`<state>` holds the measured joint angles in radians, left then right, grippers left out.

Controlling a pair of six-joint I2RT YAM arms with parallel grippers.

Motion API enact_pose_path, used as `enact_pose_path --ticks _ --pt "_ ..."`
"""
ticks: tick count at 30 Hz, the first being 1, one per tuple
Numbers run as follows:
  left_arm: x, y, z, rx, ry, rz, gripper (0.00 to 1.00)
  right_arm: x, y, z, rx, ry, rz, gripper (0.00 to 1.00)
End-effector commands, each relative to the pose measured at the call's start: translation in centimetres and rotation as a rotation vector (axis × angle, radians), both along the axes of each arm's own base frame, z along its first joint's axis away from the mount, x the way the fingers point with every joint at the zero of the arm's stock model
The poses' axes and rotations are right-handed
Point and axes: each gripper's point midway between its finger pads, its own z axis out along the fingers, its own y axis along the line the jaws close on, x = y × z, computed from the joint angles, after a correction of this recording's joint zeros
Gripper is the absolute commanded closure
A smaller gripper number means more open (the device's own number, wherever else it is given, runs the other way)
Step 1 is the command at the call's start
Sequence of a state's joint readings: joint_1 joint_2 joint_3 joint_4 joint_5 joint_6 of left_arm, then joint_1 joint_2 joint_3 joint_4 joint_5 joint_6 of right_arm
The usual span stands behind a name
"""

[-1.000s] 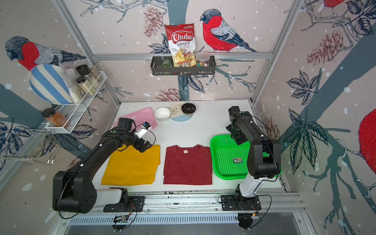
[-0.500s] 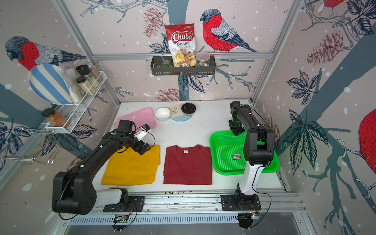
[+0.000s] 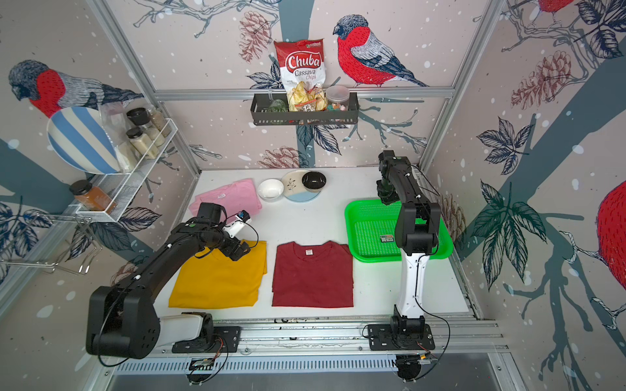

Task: Put the folded t-shirts into the basket
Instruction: Move the bin to the center of the board.

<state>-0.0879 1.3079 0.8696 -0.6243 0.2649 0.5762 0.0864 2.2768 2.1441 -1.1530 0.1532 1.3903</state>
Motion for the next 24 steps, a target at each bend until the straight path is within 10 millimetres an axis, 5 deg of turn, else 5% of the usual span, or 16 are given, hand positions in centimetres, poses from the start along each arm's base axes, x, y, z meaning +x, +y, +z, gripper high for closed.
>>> enact_pose_path --ticks 1,7,13,19,24 --pt "0.0 0.0 -0.2 0.001 -0.003 -0.01 0.03 0.4 1.3 -1.3 0.032 0.055 -0.042 0.7" --pt "-0.4 0.0 -0.8 0.003 0.018 -0.012 0.03 2.3 4.6 -2.6 0.123 0.033 -0.083 0.7" --pt "-0.5 -0.1 -1.3 0.001 0.042 -0.015 0.03 3.9 10.0 -3.2 0.265 -0.043 -0.017 0.54" --pt "-0.6 -0.3 -1.5 -0.01 0.054 -0.019 0.03 4.5 9.8 2.9 0.197 -0.179 0.142 0.27" --pt "-0.7 -0.5 -1.5 -0.021 0.061 -0.024 0.03 2.2 7.5 7.5 0.089 -0.202 0.344 0.23"
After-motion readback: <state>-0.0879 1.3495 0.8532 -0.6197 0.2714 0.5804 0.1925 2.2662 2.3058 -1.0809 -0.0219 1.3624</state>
